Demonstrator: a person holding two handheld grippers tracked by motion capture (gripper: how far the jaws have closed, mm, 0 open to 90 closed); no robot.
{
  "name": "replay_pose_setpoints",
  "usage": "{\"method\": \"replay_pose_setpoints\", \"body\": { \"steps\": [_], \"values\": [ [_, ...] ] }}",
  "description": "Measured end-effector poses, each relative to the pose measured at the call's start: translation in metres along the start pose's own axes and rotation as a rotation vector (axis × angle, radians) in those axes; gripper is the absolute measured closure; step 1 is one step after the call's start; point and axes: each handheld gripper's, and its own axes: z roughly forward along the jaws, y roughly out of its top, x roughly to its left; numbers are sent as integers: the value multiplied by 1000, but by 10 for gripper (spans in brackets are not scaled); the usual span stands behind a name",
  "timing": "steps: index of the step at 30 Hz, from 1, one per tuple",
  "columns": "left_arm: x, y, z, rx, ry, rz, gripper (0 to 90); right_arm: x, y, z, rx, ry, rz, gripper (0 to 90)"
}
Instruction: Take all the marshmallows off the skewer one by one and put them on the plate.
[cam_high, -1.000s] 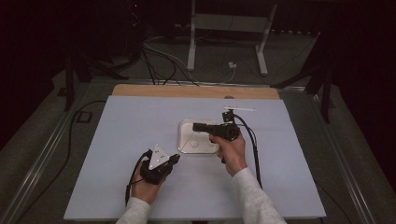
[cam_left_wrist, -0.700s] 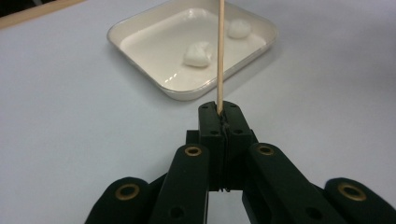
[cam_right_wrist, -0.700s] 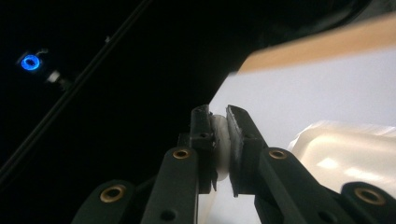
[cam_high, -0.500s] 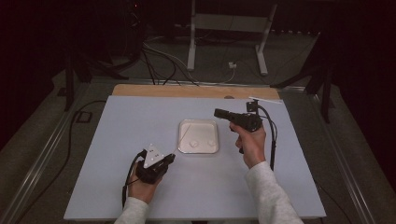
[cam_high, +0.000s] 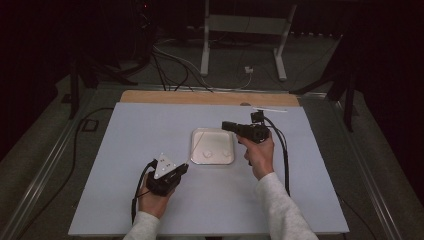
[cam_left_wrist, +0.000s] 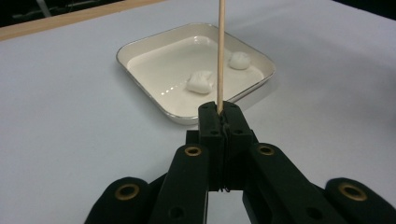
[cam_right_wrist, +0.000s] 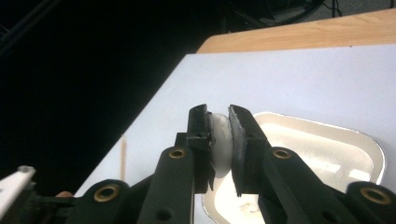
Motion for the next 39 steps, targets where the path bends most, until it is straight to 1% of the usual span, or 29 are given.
{"method": "replay_pose_setpoints", "body": {
  "steps": [2,4,8,13,17,21,25,26,28,29,31,32,33,35,37,39],
  "values": [
    [-1,0,0,-4,-2,-1,900,-1,-2,4,6,-10,-3,795],
    [-1,1,0,-5,-3,-2,900,-2,-3,7,15,-26,-15,792],
    [0,1,0,-11,-8,-15,900,-5,-7,15,35,-65,-34,787],
    [0,1,0,-15,-13,-28,900,-11,-12,22,55,-97,-32,783],
    [0,2,1,-16,-15,-28,900,-16,-18,28,71,-114,-26,781],
    [0,2,1,-16,-16,-32,900,-20,-22,35,90,-138,-31,779],
    [0,3,1,-16,-20,-35,900,-22,-29,43,117,-164,-47,769],
    [0,3,1,-17,-21,-36,900,-23,-30,44,116,-172,-44,738],
    [0,3,1,-17,-22,-38,900,-25,-33,47,117,-181,-40,600],
    [0,3,1,-17,-22,-39,900,-25,-34,48,128,-186,-33,518],
    [0,3,1,-17,-22,-44,900,-27,-35,50,160,-179,-26,422],
    [0,3,2,-14,-21,-45,900,-28,-35,51,162,-172,-18,390],
    [-1,4,2,-12,-23,-44,900,-28,-36,50,156,-171,-20,360],
    [-1,5,3,-10,-23,-45,900,-27,-36,48,140,-180,-32,270],
    [-1,7,4,-14,-26,-53,900,-25,-36,45,127,-185,-45,195],
    [-1,9,6,-17,-25,-59,900,-22,-36,41,111,-194,-67,140]
  ]
}}
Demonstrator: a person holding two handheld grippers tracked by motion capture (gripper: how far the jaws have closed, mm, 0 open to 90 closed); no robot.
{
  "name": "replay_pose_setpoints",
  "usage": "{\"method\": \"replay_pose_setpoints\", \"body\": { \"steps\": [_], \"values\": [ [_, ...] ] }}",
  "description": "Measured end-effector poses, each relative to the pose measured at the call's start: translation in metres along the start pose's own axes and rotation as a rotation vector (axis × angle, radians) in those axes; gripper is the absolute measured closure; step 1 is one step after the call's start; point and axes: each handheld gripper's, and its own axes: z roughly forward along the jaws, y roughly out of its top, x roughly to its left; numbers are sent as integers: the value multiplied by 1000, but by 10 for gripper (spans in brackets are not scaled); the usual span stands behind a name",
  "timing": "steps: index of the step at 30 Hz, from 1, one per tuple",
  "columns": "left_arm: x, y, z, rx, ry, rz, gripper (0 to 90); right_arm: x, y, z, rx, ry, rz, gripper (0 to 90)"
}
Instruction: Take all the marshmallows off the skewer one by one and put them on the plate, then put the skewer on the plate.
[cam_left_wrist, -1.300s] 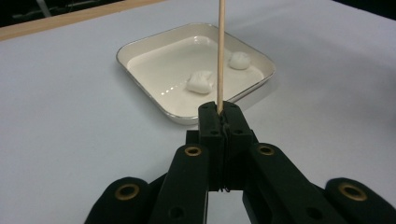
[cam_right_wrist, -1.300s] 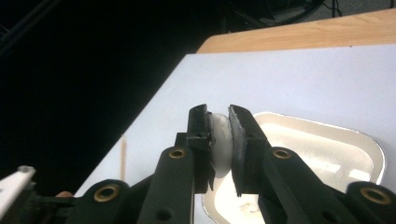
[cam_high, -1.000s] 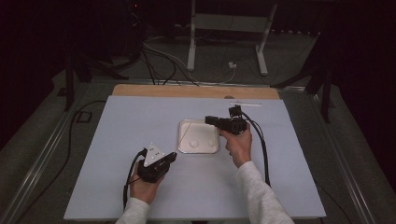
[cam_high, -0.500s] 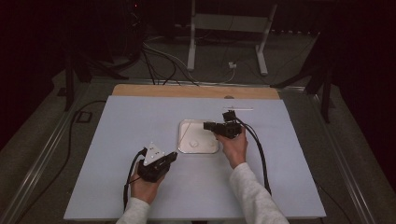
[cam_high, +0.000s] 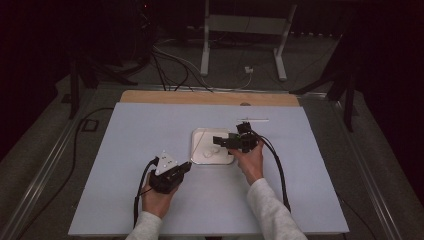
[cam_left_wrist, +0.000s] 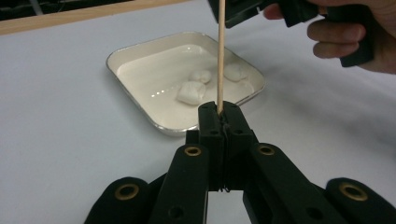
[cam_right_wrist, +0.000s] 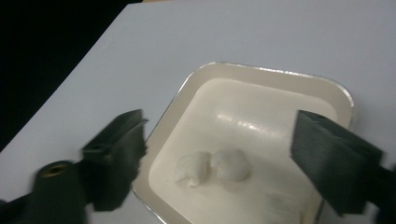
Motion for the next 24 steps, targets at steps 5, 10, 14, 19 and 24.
{"method": "replay_pose_setpoints", "body": {
  "steps": [5,10,14,19,24],
  "values": [
    [2,9,6,-7,-2,-34,900,5,-2,-10,-30,-12,-29,48],
    [4,17,14,-11,2,-50,900,11,-4,-16,-43,-7,-59,24],
    [7,22,21,-14,4,-70,900,15,-5,-19,-47,-8,-76,18],
    [9,25,29,-11,5,-88,900,18,-8,-25,-62,-13,-91,18],
    [11,27,38,5,8,-101,900,19,-18,-30,-92,0,-88,18]
  ]
}}
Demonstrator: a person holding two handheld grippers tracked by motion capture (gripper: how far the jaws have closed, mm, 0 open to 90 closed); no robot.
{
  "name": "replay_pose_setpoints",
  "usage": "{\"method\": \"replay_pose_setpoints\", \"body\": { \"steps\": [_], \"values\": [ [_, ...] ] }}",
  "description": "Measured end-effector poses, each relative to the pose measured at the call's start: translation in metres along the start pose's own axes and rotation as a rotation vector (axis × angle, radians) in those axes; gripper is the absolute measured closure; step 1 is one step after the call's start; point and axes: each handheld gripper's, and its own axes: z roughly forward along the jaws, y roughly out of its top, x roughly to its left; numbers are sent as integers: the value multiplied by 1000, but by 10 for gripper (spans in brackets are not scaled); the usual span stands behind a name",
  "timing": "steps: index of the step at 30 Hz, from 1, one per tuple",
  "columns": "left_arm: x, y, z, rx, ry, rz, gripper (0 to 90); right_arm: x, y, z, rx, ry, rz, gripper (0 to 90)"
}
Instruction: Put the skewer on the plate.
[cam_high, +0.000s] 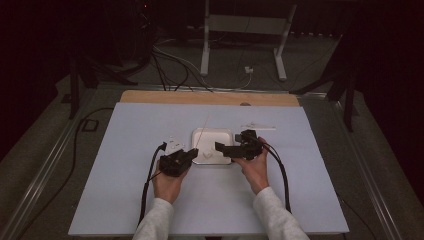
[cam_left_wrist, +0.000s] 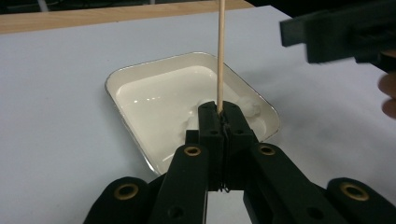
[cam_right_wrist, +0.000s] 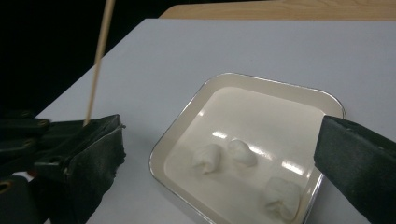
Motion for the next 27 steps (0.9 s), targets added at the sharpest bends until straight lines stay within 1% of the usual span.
{"method": "replay_pose_setpoints", "body": {
  "steps": [3,5,7,10,15,19,23,27],
  "values": [
    [0,1,4,4,1,-8,900,-1,-7,-1,-5,-10,8,18],
    [1,2,7,9,3,-13,900,-2,-9,-2,-5,-21,2,18],
    [2,3,11,19,8,-16,900,-1,-10,-4,-5,-26,-11,18],
    [5,3,18,35,14,-34,900,2,-9,-9,-11,-27,-30,18],
    [7,1,30,72,30,-43,899,7,-9,-18,-17,-26,-65,18],
    [9,0,39,102,41,-60,898,8,-11,-25,-18,-21,-76,18],
    [9,-2,47,124,52,-80,898,5,-14,-31,-26,-21,-66,18],
    [10,-6,54,157,61,-84,898,1,-17,-37,-33,-24,-58,18]
  ]
}}
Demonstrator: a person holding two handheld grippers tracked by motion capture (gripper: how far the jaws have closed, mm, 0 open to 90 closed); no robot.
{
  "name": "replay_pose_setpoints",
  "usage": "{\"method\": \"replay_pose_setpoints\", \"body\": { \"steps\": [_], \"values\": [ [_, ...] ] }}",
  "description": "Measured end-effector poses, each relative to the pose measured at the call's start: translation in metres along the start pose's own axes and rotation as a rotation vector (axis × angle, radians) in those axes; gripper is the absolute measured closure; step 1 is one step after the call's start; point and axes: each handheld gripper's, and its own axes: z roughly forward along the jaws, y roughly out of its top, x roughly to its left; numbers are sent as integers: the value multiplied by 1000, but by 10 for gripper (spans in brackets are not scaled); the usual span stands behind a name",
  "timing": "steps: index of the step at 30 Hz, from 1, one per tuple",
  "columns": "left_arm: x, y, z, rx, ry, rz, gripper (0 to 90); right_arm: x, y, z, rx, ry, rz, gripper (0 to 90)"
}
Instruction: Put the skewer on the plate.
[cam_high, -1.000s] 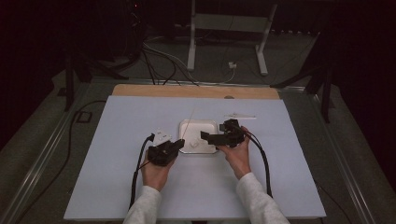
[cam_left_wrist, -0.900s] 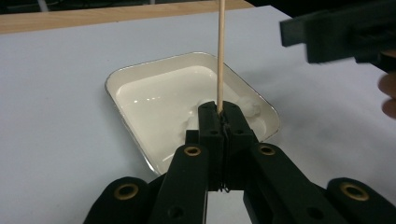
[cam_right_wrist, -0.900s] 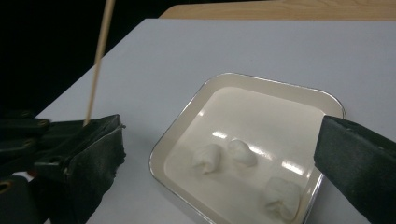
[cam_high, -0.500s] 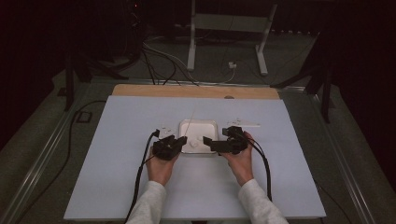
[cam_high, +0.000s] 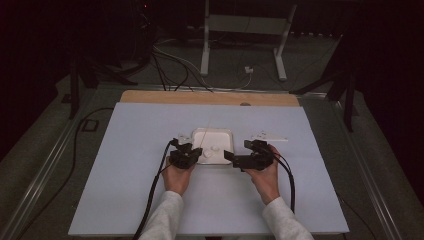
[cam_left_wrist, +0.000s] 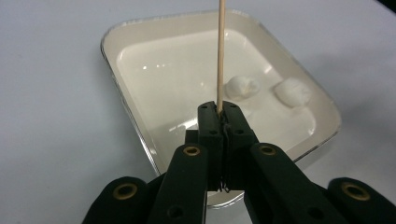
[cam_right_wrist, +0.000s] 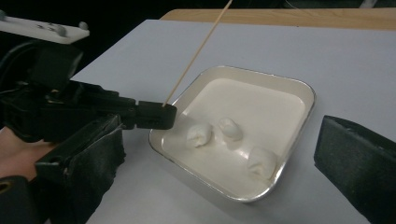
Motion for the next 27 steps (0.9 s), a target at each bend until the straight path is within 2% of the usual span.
{"method": "replay_pose_setpoints", "body": {
  "steps": [7,10,13,18,24,27],
  "values": [
    [1,-2,8,36,6,-4,877,-2,-4,-5,-6,1,4,18],
    [2,-3,8,41,11,-7,769,-3,-5,-7,-5,-1,5,18],
    [2,-1,2,-5,-11,-9,612,-4,-6,-8,-6,2,6,18],
    [7,5,-19,-98,-71,-44,401,-6,-8,-12,-3,4,6,18],
    [14,7,-55,-185,-68,3,179,-7,-10,-18,-12,5,-4,18],
    [17,5,-75,-229,-65,35,125,-7,-10,-22,-23,4,-18,6]
  ]
}}
